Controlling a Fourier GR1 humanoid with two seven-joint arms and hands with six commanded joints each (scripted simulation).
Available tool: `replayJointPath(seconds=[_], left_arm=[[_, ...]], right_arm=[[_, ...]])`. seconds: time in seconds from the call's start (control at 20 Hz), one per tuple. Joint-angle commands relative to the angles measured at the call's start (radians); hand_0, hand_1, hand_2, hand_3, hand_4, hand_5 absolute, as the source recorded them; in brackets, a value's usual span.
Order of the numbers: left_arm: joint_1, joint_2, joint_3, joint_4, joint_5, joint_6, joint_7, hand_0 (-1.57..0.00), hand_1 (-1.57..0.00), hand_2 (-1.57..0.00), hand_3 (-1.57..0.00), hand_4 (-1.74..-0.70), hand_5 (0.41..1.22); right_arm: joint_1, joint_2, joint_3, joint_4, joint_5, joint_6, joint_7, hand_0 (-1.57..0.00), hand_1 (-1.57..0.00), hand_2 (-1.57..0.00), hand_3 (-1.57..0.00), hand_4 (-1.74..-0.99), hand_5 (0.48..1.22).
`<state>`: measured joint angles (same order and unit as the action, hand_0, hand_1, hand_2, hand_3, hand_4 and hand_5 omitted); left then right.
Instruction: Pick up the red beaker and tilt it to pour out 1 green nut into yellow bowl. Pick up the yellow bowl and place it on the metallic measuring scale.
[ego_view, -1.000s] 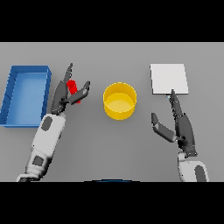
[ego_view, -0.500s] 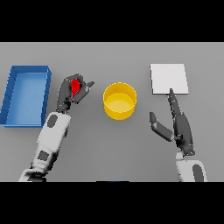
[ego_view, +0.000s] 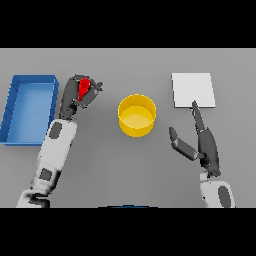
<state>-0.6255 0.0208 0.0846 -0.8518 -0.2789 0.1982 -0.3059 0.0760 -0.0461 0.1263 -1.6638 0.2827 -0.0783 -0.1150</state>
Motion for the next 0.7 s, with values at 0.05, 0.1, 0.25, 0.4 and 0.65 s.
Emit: replayJointPath(seconds=[0.05,0.1,0.25,0.4,0.65], left_arm=[[-0.001,0.037,-0.063,-0.052,-0.065,-0.021,0.038,-1.55,-1.55,-1.55,-1.54,-1.73,1.134],[-0.007,0.064,-0.099,-0.064,-0.111,-0.029,0.06,-1.55,-1.55,-1.55,-1.55,-1.73,1.137],[-0.031,0.107,-0.202,-0.098,-0.227,-0.065,0.136,-1.56,-1.56,-1.56,-1.55,-1.74,1.132],[-0.02,0.118,-0.249,-0.144,-0.264,-0.094,0.174,-1.56,-1.56,-1.56,-1.55,-1.74,1.128],[-0.104,0.172,-0.387,-0.152,-0.425,-0.172,0.27,-1.57,-1.57,-1.57,-1.56,-1.74,1.153]], right_arm=[[0.003,-0.001,0.0,0.003,0.006,-0.007,-0.024,0.0,0.0,0.0,0.0,-1.103,0.656],[0.011,-0.001,0.002,-0.005,0.002,-0.001,-0.03,0.0,0.0,0.0,0.0,-1.101,0.658],[0.011,-0.003,0.003,-0.019,0.003,0.001,-0.013,0.0,0.0,0.0,0.0,-1.092,0.663],[0.018,-0.012,0.009,-0.035,0.009,0.008,-0.011,0.0,0.0,0.0,0.0,-1.092,0.665],[0.027,-0.01,0.012,-0.041,-0.003,0.021,-0.023,0.0,0.0,0.0,0.0,-1.069,0.685]])
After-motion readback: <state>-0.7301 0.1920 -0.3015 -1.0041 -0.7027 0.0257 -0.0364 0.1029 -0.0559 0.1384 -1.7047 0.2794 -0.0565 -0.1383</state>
